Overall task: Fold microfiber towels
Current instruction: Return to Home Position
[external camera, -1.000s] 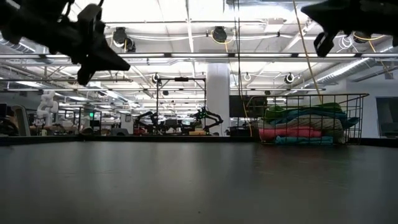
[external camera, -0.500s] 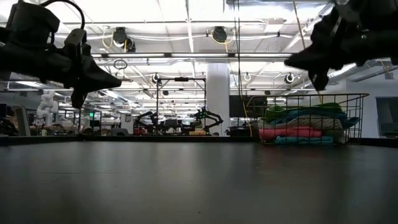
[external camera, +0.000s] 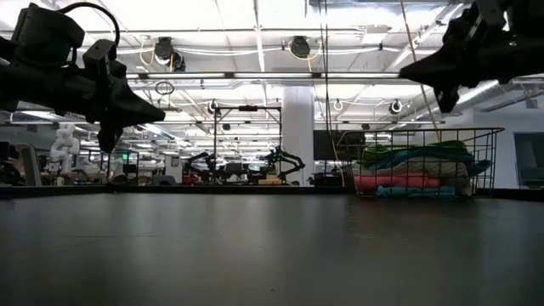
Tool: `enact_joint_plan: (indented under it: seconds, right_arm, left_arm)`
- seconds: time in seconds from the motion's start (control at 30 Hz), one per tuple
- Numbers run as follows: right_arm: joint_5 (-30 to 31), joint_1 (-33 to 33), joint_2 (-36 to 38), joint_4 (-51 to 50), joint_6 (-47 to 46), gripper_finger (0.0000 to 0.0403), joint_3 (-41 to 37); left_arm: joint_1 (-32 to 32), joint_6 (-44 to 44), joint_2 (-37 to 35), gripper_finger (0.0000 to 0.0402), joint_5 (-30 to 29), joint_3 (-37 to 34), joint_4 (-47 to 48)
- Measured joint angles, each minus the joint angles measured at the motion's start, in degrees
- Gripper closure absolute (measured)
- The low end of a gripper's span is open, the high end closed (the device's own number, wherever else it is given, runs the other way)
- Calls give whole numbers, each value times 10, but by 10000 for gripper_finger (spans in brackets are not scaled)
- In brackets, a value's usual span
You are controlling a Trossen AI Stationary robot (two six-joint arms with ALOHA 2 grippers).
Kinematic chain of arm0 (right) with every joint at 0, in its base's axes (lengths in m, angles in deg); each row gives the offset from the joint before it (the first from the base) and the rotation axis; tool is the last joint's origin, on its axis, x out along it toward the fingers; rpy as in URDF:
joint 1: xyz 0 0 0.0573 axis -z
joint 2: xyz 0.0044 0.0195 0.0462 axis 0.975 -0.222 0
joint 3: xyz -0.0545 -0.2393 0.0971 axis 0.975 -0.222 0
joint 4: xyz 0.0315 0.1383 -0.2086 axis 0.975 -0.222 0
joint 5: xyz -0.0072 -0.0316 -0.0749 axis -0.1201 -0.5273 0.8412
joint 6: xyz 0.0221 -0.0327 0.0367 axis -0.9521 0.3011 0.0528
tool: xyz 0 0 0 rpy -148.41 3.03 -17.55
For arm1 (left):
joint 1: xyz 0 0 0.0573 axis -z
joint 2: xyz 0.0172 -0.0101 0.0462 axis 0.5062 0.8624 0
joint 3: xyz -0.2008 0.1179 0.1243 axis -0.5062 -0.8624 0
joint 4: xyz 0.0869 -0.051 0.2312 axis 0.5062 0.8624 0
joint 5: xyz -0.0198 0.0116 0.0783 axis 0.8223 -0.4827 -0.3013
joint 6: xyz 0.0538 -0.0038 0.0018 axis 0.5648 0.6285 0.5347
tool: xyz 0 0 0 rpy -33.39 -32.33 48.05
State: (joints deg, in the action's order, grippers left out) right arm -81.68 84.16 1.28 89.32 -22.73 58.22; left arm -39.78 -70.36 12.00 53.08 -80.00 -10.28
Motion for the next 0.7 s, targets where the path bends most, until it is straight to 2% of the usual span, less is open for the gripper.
enact_joint_plan:
  seconds: [0.13,0.4,0.7]
  right_arm:
    - [22,-8,80,-94,-10,403,0]
    - [65,-39,193,-170,21,403,-3]
    - [78,-49,202,-154,-41,403,-44]
  left_arm:
    - [0,6,0,398,0,0,0]
    - [-32,26,0,400,4,-2,3]
    - [-89,42,0,400,65,-2,-28]
